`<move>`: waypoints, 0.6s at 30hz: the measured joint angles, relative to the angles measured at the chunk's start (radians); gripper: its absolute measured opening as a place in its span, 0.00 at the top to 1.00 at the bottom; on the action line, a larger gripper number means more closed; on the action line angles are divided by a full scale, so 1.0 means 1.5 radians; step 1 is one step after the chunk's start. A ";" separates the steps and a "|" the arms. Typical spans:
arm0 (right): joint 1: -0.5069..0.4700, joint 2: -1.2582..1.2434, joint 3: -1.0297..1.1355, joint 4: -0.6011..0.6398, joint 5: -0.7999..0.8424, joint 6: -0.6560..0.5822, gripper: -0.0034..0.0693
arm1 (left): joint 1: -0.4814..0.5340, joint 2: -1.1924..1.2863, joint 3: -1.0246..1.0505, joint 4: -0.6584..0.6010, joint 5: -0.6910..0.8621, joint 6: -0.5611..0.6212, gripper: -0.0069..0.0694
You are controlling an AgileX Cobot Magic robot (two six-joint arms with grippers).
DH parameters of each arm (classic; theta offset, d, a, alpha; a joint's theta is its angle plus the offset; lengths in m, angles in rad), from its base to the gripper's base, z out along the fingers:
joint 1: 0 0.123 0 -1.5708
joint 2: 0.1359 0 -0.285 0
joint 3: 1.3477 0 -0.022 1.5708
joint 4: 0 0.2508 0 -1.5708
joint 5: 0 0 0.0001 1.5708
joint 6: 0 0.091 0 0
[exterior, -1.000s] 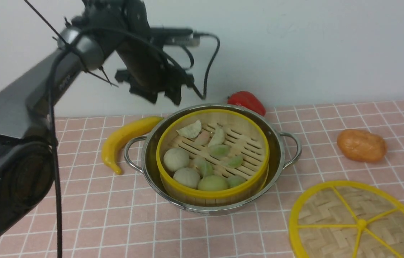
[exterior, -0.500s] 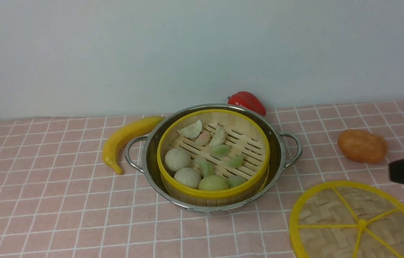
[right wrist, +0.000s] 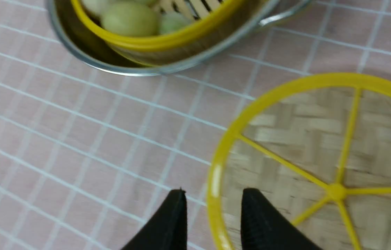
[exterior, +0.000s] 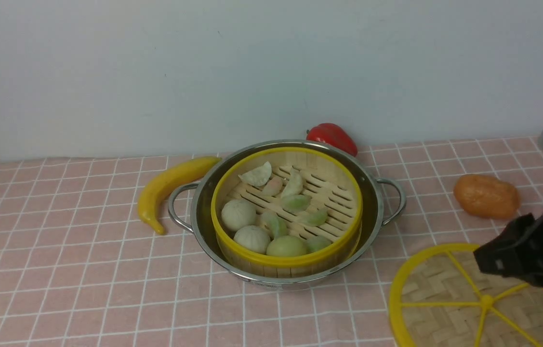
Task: Place the steamer in the pot on the pink tablecloth, and put the lid on the steamer.
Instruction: 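Move the gripper down to the bamboo steamer lid and grasp its center knob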
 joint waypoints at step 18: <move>0.038 0.224 0.000 -0.270 -0.038 0.271 0.62 | 0.000 -0.578 0.948 -0.083 -0.349 -0.002 0.94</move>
